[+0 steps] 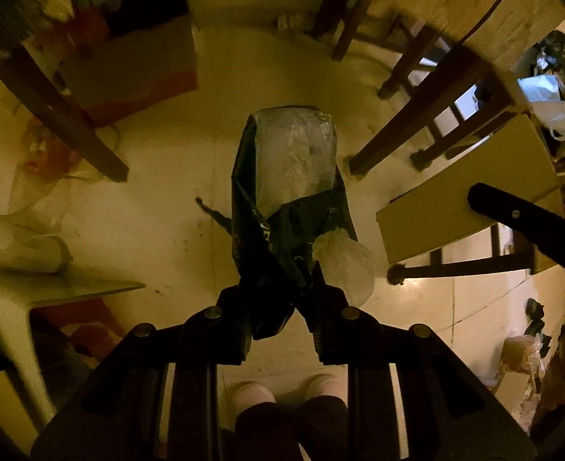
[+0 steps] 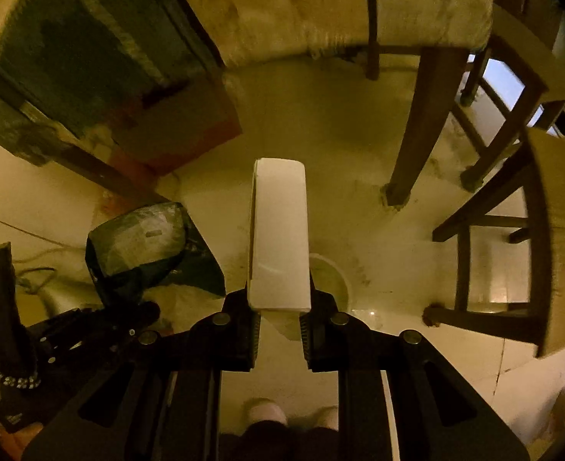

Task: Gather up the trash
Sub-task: 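Carry the bag and box down over the white bin and release both, then raise both open tools back toward the table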

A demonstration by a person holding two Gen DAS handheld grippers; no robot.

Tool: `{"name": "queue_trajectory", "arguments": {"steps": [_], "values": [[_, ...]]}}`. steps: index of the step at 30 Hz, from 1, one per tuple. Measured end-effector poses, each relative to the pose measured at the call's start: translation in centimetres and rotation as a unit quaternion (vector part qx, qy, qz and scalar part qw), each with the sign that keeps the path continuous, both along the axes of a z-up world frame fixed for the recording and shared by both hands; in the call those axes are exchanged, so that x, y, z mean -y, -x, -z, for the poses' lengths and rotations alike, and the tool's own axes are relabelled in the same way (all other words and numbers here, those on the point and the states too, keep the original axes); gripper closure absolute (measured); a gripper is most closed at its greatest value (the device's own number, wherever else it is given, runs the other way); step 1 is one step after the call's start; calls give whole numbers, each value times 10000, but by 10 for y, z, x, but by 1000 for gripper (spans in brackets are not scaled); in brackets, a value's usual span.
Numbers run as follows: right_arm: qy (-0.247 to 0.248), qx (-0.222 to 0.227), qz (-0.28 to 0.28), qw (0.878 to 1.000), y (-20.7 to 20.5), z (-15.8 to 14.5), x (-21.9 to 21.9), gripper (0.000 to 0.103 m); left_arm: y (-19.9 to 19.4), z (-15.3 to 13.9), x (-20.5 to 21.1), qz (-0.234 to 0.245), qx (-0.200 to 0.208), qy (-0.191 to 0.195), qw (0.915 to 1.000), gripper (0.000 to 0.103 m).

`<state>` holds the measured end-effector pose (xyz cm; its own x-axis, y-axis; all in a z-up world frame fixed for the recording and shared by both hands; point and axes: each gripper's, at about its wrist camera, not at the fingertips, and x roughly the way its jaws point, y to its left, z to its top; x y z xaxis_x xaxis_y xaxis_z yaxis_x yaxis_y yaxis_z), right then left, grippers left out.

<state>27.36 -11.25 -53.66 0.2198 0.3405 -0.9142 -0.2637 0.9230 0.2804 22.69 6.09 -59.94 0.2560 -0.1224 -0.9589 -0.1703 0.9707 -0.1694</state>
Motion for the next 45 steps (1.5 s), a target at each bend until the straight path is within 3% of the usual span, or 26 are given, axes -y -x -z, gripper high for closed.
{"name": "queue_trajectory", "arguments": {"steps": [8,9,10,12,16,27,31,37,45], "values": [[222,-70,-226,9995,1,68,-9,86,-17,81,16,194,-305,185,9992,78],[204,-123,-260,9994,0,76,-10,81,-19,89,17,193,-381,183,9989,71],[191,-223,-302,9991,-2,84,-10,68,-21,99,17,192,-512,189,9983,65],[251,-457,-330,9981,-4,99,-10,56,-23,116,19,190,-702,329,9968,65],[490,-450,-401,9970,-1,106,-10,56,-21,123,17,193,-857,265,9958,65],[392,-315,-308,9983,7,47,0,56,-20,50,24,324,-273,409,9983,62],[464,-170,-233,9985,9,21,4,56,-25,33,28,371,-211,477,9979,44],[489,-90,-205,9986,7,-13,11,56,-27,11,37,392,-261,243,9986,43],[435,128,-193,9988,8,-79,17,56,-10,-93,32,342,173,19,9993,43]]}}
